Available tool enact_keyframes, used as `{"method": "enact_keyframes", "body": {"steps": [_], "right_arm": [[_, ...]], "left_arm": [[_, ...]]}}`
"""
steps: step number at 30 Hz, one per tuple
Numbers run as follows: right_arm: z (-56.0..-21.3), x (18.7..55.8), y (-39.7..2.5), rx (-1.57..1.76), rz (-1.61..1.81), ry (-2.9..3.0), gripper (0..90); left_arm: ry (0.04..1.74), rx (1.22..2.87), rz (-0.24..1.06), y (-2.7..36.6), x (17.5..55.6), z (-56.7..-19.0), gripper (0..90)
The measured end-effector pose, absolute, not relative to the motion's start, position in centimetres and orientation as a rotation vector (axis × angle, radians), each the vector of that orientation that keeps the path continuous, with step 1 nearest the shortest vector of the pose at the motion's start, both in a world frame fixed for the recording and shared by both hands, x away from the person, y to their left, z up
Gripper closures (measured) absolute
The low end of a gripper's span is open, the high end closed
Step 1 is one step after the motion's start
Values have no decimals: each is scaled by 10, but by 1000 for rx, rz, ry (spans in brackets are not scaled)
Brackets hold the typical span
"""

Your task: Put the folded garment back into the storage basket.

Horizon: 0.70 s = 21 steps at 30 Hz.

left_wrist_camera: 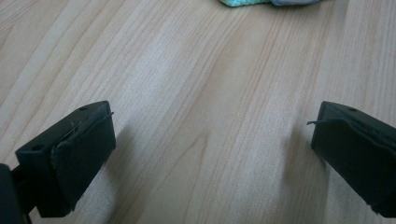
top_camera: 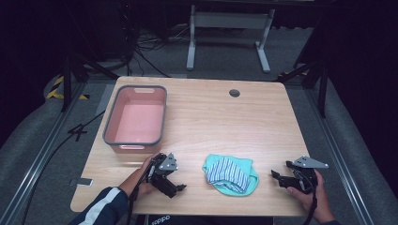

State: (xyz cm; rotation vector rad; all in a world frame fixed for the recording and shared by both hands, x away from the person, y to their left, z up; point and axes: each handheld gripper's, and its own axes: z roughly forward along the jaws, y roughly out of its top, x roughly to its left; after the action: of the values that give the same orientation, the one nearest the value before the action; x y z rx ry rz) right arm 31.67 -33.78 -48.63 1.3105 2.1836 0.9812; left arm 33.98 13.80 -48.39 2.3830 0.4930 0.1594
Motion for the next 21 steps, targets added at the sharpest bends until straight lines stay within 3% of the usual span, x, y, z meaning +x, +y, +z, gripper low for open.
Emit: {"method": "enact_keyframes", "body": {"steps": [14,21], "right_arm": [[-486,315,-337,1321,977,2175,234],[-484,312,-333,1311,968,2202,246]], "left_arm": [[482,2402,167,137,340,-482,4],[453,2433,154,131,340,-477,92]]}}
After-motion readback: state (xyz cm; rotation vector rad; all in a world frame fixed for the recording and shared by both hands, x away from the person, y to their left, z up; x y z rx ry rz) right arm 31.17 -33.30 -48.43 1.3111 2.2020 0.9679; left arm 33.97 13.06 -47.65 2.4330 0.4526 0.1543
